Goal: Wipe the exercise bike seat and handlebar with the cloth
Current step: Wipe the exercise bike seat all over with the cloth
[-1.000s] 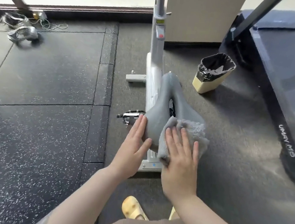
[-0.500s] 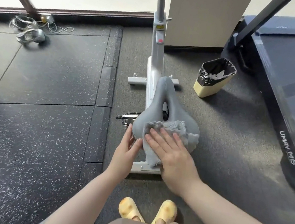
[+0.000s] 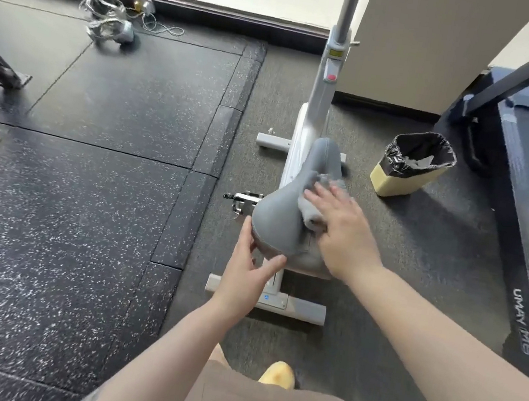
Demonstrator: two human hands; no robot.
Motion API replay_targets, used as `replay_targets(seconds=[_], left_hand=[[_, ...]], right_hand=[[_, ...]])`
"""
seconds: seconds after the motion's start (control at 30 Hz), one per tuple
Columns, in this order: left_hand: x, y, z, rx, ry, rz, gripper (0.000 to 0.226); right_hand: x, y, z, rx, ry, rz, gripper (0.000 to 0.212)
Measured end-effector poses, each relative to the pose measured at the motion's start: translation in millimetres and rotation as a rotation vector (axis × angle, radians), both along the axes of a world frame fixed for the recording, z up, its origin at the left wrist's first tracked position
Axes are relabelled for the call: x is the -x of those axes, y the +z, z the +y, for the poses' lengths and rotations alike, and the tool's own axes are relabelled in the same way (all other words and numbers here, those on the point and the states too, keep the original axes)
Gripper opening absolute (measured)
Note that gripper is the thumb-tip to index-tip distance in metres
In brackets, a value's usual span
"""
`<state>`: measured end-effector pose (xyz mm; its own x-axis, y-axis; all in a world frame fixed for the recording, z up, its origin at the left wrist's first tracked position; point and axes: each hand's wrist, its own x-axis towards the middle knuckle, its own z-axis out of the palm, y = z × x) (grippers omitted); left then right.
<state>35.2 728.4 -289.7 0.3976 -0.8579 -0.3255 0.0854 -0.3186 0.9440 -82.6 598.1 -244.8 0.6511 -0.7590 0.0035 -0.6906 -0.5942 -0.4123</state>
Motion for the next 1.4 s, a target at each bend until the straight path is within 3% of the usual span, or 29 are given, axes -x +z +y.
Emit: replay_targets(seconds=[0.03, 0.1, 0.2, 0.27, 0.37, 0.4, 0.47, 0.53, 0.57, 0.7, 0.73, 0.83, 0.9, 0.97, 1.07, 1.1, 1.17, 1.23, 1.3, 1.4], left_hand=[[-0.7, 1.1, 0.1, -0.007, -0.007, -0.015, 0.094], [-5.4, 1.6, -1.0, -0.013, -0.026, -0.043, 0.094], [-9.4, 0.8, -6.0, -0.033, -0.073, -0.055, 0.093], [-12.4, -2.4, -4.4, -0.052, -0.088, -0.081, 0.094], [-16.9, -8.1, -3.3, -0.049, -0.102, -0.112, 0.098], [-19.2, -9.8, -3.2, -0.042, -0.113, -0.114, 0.099], [-22.3, -9.9, -3.1, -0.045, -0.140, -0.125, 0.100], [-21.8, -8.2, -2.1, -0.057, -0.154, -0.135, 0.097], [-21.0, -7.2, -1.7, -0.062, -0.155, -0.148, 0.096], [-27.1, -1.4, -4.2, -0.059, -0.147, -0.146, 0.090], [-29.3, -0.3, -5.5, -0.051, -0.141, -0.140, 0.085], [-28.6, 0.0, -4.6, -0.044, -0.095, -0.137, 0.067], [-24.3, 1.6, -2.5, -0.060, -0.094, -0.125, 0.065], [-19.9, 3.9, -2.8, -0.049, -0.099, -0.139, 0.068], [-11.3, 13.3, -7.5, -0.043, -0.028, -0.160, 0.079], [-8.1, 17.7, -9.0, -0.034, -0.004, -0.167, 0.081], [-3.5, 24.2, -10.3, -0.025, 0.002, -0.253, 0.088], [-2.9, 23.9, -11.0, -0.041, -0.043, -0.404, 0.097], [-2.5, 23.2, -12.0, -0.053, -0.055, -0.508, 0.089], [7.6, 26.3, -19.5, -0.027, 0.006, -0.547, 0.077]], right_hand=[[-2.3, -3.6, 15.2, -0.015, -0.005, -0.022, 0.072], [-0.7, -8.5, 48.1, -0.029, 0.198, 0.020, 0.070], [10.1, 0.1, 12.5, -0.022, 0.446, 0.028, 0.062], [6.8, 4.2, -9.5, -0.057, 0.287, -0.008, 0.063], [-13.1, -8.5, 24.7, -0.062, -0.061, -0.105, 0.066], [-19.7, -13.4, 45.5, -0.044, -0.031, -0.093, 0.066], [-22.8, -17.3, 62.2, -0.055, 0.257, -0.051, 0.064], [-22.0, -7.6, 30.1, -0.054, 0.490, 0.016, 0.062], [-24.4, -3.1, 7.5, -0.042, 0.506, 0.051, 0.063], [-43.7, -1.4, -16.6, -0.051, -0.111, -0.051, 0.060], [-49.4, -5.6, 1.0, -0.043, -0.102, -0.072, 0.059], [-40.2, -14.1, 39.5, -0.074, 0.424, -0.001, 0.060], [-35.7, -2.7, 3.4, -0.080, 0.612, 0.035, 0.058], [-39.8, 2.4, -40.6, -0.062, 0.458, 0.017, 0.056], [-45.2, -4.8, -29.6, -0.081, -0.037, -0.118, 0.060], [-42.6, -10.9, -8.9, -0.073, -0.052, -0.130, 0.063], [-21.6, -17.5, 27.9, -0.020, 0.144, -0.126, 0.067], [10.0, -14.4, 26.3, 0.001, 0.387, -0.152, 0.060], [37.1, -9.6, 3.8, 0.038, 0.500, -0.162, 0.052], [43.4, -8.9, -6.3, -0.083, 0.167, -0.313, 0.054]])
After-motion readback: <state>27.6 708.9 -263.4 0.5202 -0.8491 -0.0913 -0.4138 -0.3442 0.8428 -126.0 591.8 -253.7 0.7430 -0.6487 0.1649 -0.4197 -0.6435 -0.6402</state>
